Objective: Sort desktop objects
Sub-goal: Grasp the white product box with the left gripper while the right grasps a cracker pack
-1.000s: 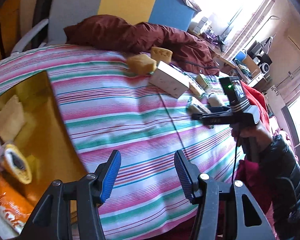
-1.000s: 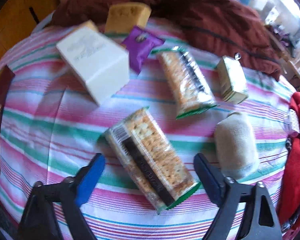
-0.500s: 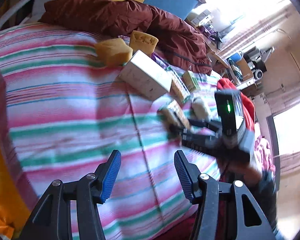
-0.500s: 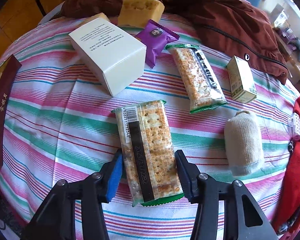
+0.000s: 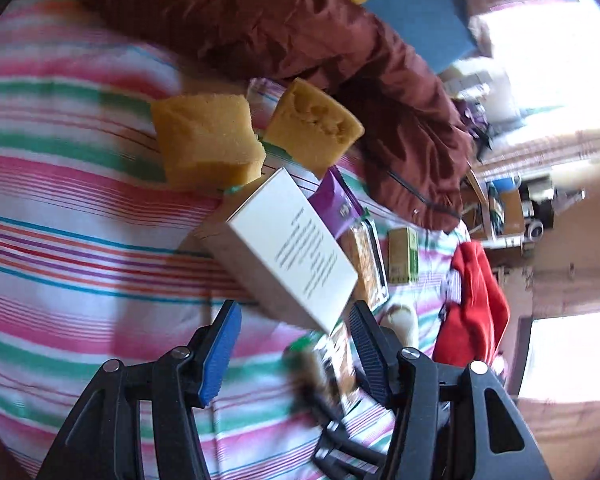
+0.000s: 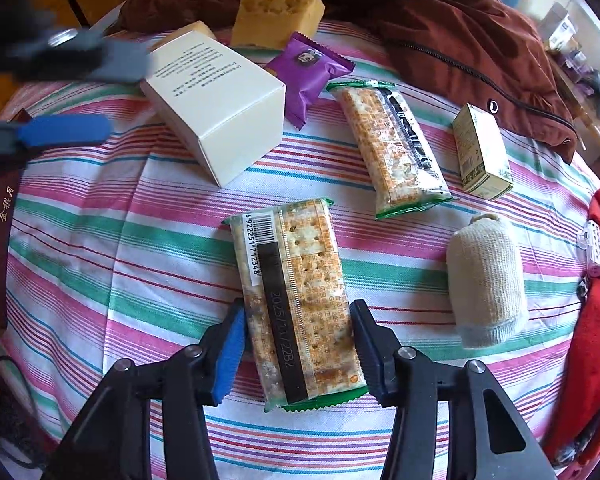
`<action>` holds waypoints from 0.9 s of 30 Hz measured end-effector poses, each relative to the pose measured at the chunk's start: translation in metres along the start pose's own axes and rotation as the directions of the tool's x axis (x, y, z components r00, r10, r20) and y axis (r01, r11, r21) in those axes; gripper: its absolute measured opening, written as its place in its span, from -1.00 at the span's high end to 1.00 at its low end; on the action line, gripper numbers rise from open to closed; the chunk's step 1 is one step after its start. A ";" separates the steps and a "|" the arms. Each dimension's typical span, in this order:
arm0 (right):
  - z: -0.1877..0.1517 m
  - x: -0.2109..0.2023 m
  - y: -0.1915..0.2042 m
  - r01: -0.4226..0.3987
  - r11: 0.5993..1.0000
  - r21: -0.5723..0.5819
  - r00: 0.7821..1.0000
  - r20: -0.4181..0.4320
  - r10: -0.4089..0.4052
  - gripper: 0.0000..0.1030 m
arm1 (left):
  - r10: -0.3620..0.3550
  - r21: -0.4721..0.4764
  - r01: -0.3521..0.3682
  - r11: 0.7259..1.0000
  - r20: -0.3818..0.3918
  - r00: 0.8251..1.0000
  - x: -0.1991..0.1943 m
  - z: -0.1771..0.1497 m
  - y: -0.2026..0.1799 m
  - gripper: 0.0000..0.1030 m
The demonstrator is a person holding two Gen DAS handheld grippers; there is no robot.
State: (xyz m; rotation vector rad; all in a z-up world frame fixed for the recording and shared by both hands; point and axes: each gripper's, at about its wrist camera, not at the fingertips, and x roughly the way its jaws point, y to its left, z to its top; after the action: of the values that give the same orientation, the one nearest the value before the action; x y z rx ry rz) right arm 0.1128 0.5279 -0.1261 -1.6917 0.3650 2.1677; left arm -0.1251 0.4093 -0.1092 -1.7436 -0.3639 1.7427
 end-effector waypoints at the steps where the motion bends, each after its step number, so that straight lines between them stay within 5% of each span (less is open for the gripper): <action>1: 0.000 -0.001 0.000 0.001 1.000 -0.002 1.000 0.000 -0.001 -0.01 | 0.003 -0.021 -0.003 1.000 -0.002 1.000 0.005 0.004 -0.001 -0.15; 18: -0.011 -0.013 -0.001 0.009 1.000 -0.017 1.000 -0.007 -0.010 -0.08 | 0.173 -0.072 -0.169 0.983 0.049 0.984 0.022 0.040 -0.032 -0.29; 22: -0.015 -0.017 -0.001 0.011 1.000 -0.019 1.000 -0.007 -0.011 -0.11 | 0.298 0.030 -0.299 0.954 0.027 0.954 0.039 0.049 -0.052 -0.43; 27: -0.019 -0.021 -0.003 0.006 1.000 -0.017 1.000 -0.007 -0.006 -0.13 | 0.331 0.093 -0.329 0.940 -0.008 0.943 0.058 0.046 -0.048 -0.37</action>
State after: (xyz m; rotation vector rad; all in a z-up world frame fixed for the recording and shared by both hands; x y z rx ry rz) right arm 0.1350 0.5204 -0.1104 -1.7079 0.3432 2.1669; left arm -0.1536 0.4920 -0.1216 -1.8372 0.0241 1.9335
